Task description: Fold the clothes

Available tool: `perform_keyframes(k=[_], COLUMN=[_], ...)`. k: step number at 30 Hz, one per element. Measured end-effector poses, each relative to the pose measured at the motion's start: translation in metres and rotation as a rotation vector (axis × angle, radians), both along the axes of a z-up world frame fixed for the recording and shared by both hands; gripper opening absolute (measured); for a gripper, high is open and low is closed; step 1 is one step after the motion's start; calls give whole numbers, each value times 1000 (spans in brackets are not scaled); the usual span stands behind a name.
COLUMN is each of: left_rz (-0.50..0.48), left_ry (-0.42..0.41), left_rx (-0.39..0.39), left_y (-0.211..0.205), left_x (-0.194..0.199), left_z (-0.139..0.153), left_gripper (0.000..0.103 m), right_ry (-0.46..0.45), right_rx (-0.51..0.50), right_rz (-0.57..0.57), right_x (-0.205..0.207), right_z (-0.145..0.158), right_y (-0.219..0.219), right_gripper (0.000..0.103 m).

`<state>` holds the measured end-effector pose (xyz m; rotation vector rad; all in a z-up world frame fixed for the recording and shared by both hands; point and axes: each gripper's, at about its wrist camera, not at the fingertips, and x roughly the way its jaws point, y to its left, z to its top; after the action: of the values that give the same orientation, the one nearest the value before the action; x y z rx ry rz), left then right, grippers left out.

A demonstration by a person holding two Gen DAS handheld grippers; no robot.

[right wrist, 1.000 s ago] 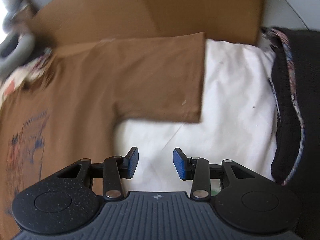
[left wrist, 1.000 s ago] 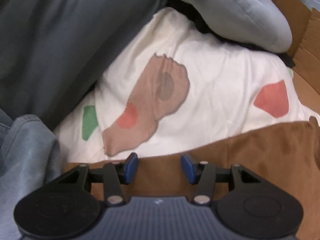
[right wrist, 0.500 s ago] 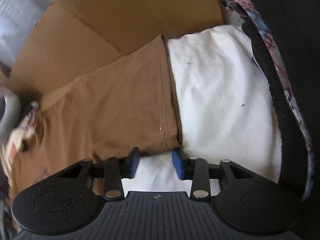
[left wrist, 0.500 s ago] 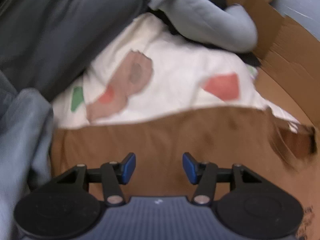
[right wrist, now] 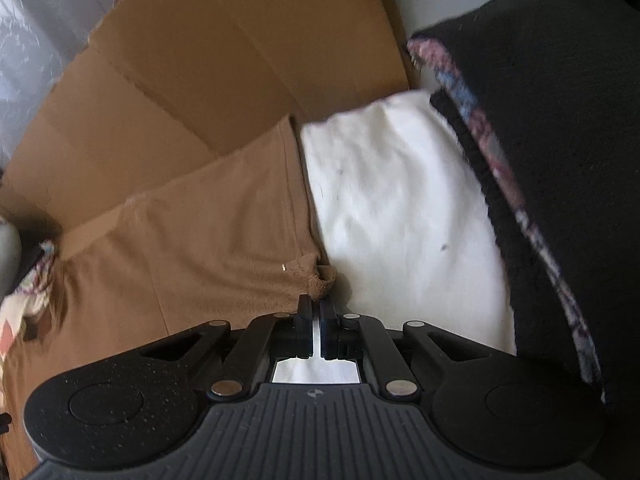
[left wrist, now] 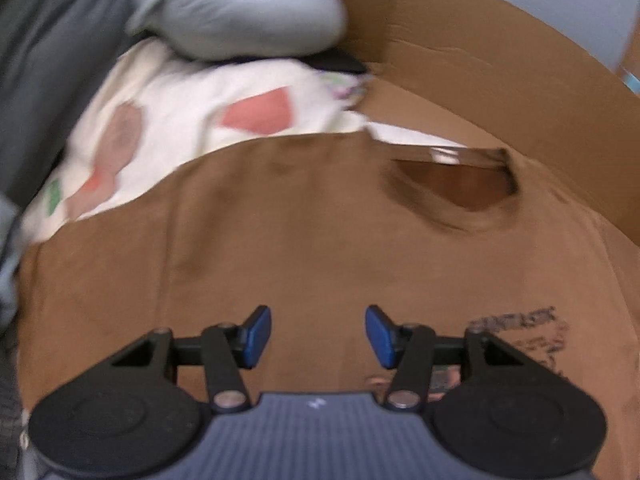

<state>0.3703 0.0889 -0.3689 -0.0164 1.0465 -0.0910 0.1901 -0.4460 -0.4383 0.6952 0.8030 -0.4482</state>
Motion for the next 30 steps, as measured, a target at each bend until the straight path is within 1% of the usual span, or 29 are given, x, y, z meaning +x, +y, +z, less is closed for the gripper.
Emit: perform_keyframes(k=[2,5,6,7,9,10,12,17,21,22,23,24,25,30], left_rz=[-36,-90,-105,-118,-154,-172,-208,-286,-328,-339,-354,-366,-378,-425], left_ry=[3,2,0,-2,-2,0,3,12,20,22,25,26,28,45], left_rx=[-6,-8,-7,-7,-6,-5,-3,-8,-19,-22,-26,-30,-34,-76], left_y=[-15,-37,-44,-51,-67,-74,-88,-124,-150,-157,-165,-172,-178,-213], left_x=[4,10,11,13,16,16,16,11,6,5,3,1,0,-8], left_z=[1,5,6,7,8,8,7,5,3,3,3,2,2,1], left_gripper=[55,56,56,58,59,59,59,59,59,59,59,59,59,54], right_ry=[-21,-6,-1,-1,0,0,1,-19,-47,-49,-50,-56,-63,-125], right_rx=[31,57,65,69,75,79,86,96,99,93,87,80,73,50], right_rz=[-15,-25,-27,-28,-30,-32,-34,-55,-60,-54,-48,-43,-37,-48], right_x=[-1,-2,-2,-2,-2,-2,-3,-3,-3,-2,-2,-4,-5,-14], right_z=[0,-5,-7,-8,-10,-11,-13,-14,-18,-17,-16,-14,-11,3], right_y=[-1,2,3,5,7,8,10,8,8,8,8,9,9,9], right_gripper=[3,7,11,19,28,36,38,38,38,33,23,4,2,2])
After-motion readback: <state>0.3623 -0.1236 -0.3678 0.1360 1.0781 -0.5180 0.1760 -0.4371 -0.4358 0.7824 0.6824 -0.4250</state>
